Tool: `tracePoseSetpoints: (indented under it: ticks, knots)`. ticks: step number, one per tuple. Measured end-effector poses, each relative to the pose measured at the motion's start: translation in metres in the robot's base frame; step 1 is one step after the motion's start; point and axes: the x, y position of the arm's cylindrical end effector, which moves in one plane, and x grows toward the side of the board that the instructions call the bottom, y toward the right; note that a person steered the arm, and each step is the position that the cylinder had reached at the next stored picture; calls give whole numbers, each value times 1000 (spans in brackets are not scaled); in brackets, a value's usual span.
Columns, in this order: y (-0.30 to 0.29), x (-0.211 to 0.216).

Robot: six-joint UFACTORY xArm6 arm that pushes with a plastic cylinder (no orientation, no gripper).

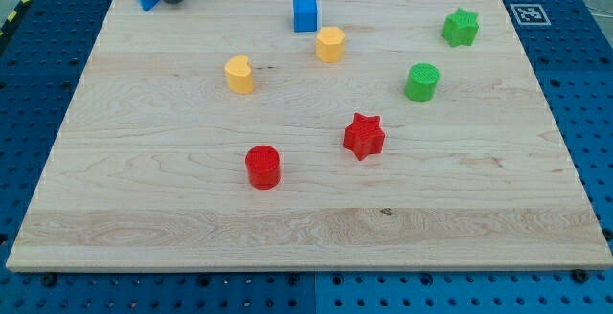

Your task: Push the blue triangle to the top left corner of the board

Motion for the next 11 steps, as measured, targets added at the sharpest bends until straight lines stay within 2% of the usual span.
tracePoseSetpoints:
  ticks: [2, 7, 9, 11]
  knots:
    - [43, 0]
    - [-49, 0]
    - [-60, 0]
    - [1, 0]
